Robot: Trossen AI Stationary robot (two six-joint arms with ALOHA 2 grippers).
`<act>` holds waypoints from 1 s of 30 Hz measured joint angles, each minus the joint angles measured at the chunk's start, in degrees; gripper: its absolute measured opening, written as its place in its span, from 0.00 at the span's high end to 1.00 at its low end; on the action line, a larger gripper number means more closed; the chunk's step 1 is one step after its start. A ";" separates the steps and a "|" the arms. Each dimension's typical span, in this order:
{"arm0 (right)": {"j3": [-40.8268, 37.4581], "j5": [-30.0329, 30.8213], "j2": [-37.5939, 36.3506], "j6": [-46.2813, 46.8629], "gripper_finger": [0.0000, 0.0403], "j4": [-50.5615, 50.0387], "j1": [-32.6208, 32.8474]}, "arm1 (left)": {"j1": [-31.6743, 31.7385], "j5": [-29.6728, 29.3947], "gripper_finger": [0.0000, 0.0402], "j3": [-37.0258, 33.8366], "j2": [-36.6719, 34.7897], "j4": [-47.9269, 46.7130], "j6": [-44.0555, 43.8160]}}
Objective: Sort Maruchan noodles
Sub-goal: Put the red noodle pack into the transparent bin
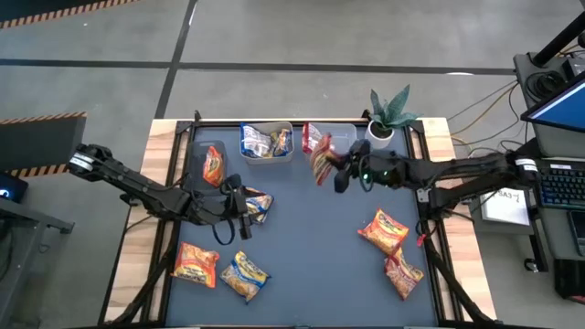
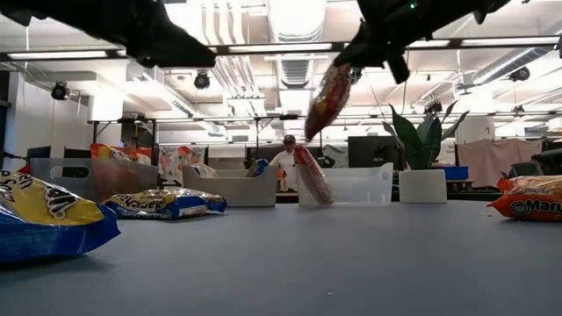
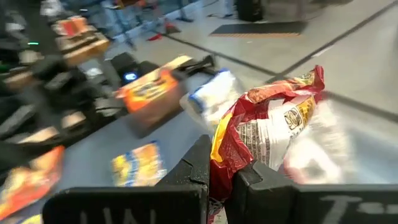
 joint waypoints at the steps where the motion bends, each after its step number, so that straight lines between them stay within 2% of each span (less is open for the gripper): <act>1: 0.19 0.03 -0.83 -0.55 0.98 -0.97 -1.18 | 0.04 0.00 0.52 0.38 0.00 0.04 0.66; 7: 0.36 0.01 -1.48 -4.12 0.98 -3.79 -8.92 | 0.13 0.00 0.52 2.46 0.00 0.28 7.14; 12: 0.36 0.01 2.77 -7.23 0.98 -3.47 -14.04 | 1.12 0.04 0.52 3.14 -0.08 0.44 13.57; 16: 0.36 0.11 7.24 -8.83 0.98 -1.38 -17.06 | 3.26 0.05 0.52 3.13 -0.39 0.69 15.01; 30: 0.36 5.98 22.31 -13.41 0.98 10.33 -18.63 | 7.90 0.14 0.52 3.06 -0.39 0.63 18.42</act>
